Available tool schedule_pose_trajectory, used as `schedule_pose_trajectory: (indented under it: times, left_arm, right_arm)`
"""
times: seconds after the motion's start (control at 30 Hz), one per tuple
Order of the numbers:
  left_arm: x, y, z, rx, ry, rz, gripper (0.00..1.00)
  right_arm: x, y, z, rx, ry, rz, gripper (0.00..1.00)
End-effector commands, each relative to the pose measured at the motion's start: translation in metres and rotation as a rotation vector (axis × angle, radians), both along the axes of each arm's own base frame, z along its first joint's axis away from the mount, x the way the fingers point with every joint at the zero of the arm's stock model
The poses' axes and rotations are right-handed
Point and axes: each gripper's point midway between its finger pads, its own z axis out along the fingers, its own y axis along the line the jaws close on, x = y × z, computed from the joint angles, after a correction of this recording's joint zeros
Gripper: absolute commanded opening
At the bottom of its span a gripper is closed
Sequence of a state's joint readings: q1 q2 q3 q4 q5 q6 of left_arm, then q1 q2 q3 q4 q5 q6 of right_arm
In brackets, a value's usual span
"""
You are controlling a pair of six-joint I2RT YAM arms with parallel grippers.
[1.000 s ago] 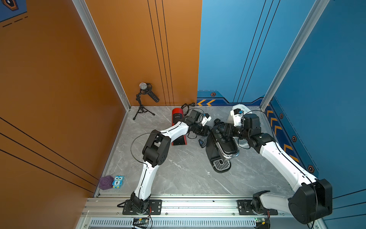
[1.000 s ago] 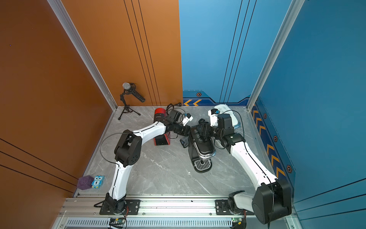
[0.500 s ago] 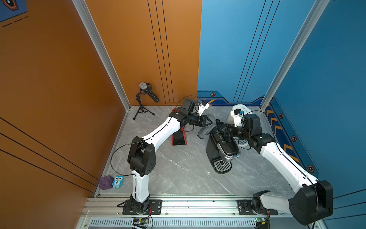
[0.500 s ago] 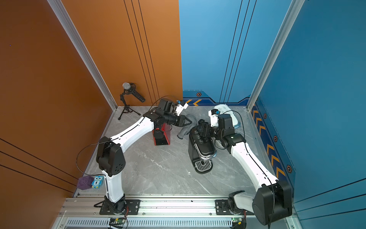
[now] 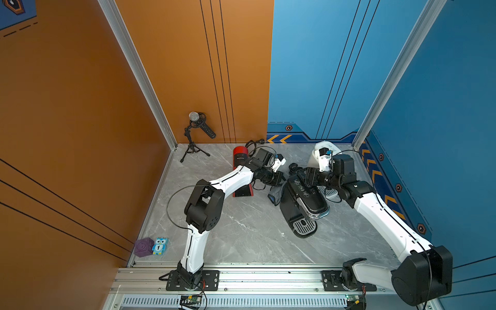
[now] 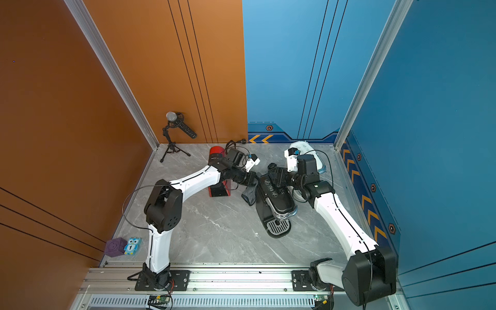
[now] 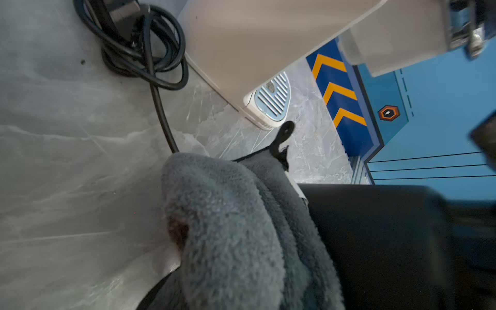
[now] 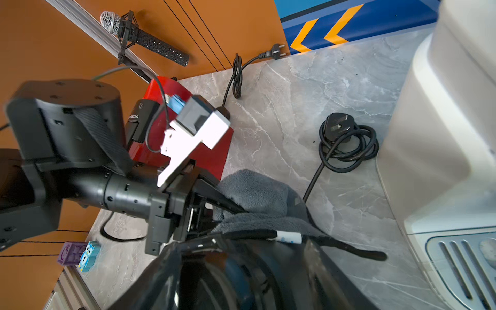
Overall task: Wipe the surface of a coffee machine
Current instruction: Wipe the dirt from the surface of the coffee machine, then adjust the cleaning item.
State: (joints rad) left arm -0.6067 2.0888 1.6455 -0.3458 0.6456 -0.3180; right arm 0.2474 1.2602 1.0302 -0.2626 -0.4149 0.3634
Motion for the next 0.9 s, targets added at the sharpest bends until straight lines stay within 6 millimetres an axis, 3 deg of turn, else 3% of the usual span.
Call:
schedule_pose_trajectory:
  times: [0.0, 0.07, 0.17, 0.37, 0.53, 0.7, 0.87]
  left_arm:
    - [-0.029, -0.010, -0.012, 0.018, 0.055, -0.066, 0.00]
    - [-0.029, -0.007, -0.013, 0.019, 0.059, -0.063, 0.00]
    - [-0.025, -0.003, 0.005, 0.000, 0.031, -0.049, 0.00]
    - [-0.010, 0.009, 0.084, -0.108, -0.081, -0.011, 0.00]
    - [-0.016, 0.017, 0.139, -0.182, -0.155, -0.009, 0.00]
    - [-0.036, 0.032, 0.154, -0.157, -0.228, 0.014, 0.00]
    - [-0.076, 0.048, 0.146, -0.100, -0.279, 0.009, 0.00]
  right_arm:
    - [-0.006, -0.007, 0.001, -0.017, -0.002, -0.013, 0.74]
    - [-0.007, -0.007, 0.001, -0.018, -0.003, -0.012, 0.74]
    - [-0.008, -0.008, 0.002, -0.016, -0.005, -0.014, 0.74]
    - [-0.009, -0.010, 0.005, -0.014, -0.015, -0.019, 0.74]
    - [-0.012, -0.014, 0.006, -0.015, -0.017, -0.030, 0.74]
    - [-0.013, -0.020, 0.002, -0.015, -0.011, -0.046, 0.74]
    - [-0.014, -0.023, -0.001, -0.015, -0.006, -0.057, 0.74]
